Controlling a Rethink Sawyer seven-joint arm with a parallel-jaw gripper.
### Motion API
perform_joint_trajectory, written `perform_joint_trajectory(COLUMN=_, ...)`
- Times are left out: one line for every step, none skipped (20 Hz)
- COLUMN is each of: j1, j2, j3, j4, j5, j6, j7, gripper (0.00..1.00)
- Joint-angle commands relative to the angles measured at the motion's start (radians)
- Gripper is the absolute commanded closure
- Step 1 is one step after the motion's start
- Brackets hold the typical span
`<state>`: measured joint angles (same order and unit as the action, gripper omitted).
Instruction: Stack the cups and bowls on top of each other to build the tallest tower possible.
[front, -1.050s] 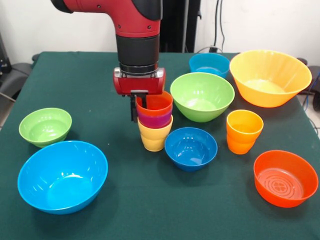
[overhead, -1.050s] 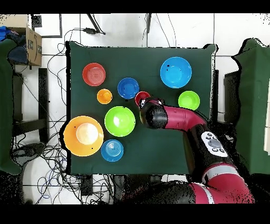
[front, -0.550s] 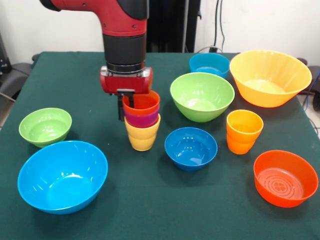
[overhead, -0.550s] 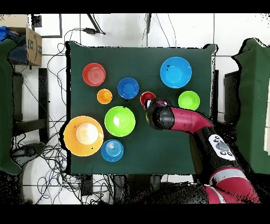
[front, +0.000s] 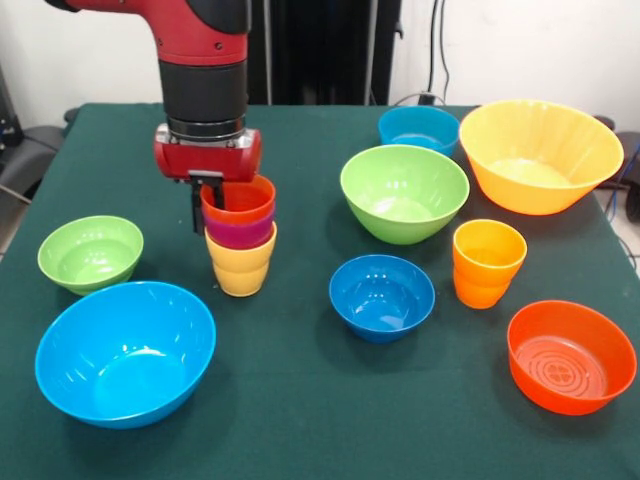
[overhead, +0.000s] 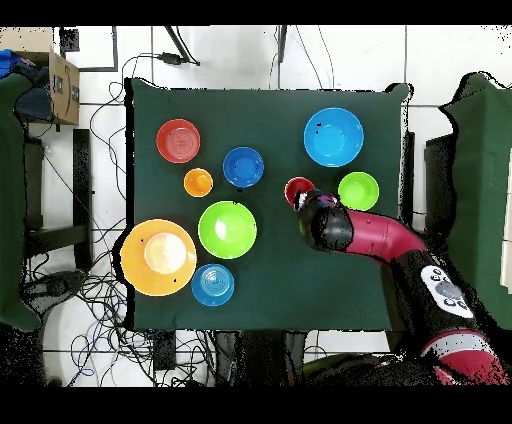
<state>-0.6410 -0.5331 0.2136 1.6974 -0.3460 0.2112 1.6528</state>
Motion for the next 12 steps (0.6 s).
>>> perform_joint_trajectory(j1=0.002, j2=0.006, j3=0.072, j4=-0.017, j5=-0.079, j6=0.091, j7=-0.06, gripper=1.0)
perform_joint_trajectory(j1=0.005, j2=0.008, j3=0.072, j4=-0.017, j5=-0.079, j6=0.09, j7=-0.056, gripper=1.0)
perform_joint_trajectory(j1=0.005, j2=0.008, j3=0.072, j4=-0.016, j5=-0.078, j6=0.088, j7=-0.054, gripper=1.0)
perform_joint_trajectory(j1=0.006, j2=0.008, j3=0.073, j4=-0.015, j5=-0.078, j6=0.086, j7=-0.052, gripper=1.0)
perform_joint_trajectory(j1=0.006, j2=0.008, j3=0.072, j4=-0.01, j5=-0.079, j6=0.082, j7=-0.05, gripper=1.0)
perform_joint_trajectory(j1=0.006, j2=0.012, j3=0.073, j4=-0.01, j5=-0.079, j6=0.079, j7=-0.049, gripper=1.0)
perform_joint_trajectory(j1=0.006, j2=0.015, j3=0.074, j4=-0.011, j5=-0.079, j6=0.076, j7=-0.047, gripper=1.0)
perform_joint_trajectory(j1=0.007, j2=0.018, j3=0.074, j4=-0.012, j5=-0.079, j6=0.073, j7=-0.046, gripper=1.0)
perform_joint_trajectory(j1=0.006, j2=0.019, j3=0.074, j4=-0.009, j5=-0.081, j6=0.068, j7=-0.044, gripper=1.0)
perform_joint_trajectory(j1=0.007, j2=0.02, j3=0.075, j4=-0.009, j5=-0.081, j6=0.066, j7=-0.043, gripper=1.0)
perform_joint_trajectory(j1=0.007, j2=0.02, j3=0.074, j4=-0.007, j5=-0.082, j6=0.063, j7=-0.042, gripper=1.0)
perform_joint_trajectory(j1=0.007, j2=0.021, j3=0.073, j4=-0.004, j5=-0.08, j6=0.064, j7=-0.039, gripper=1.0)
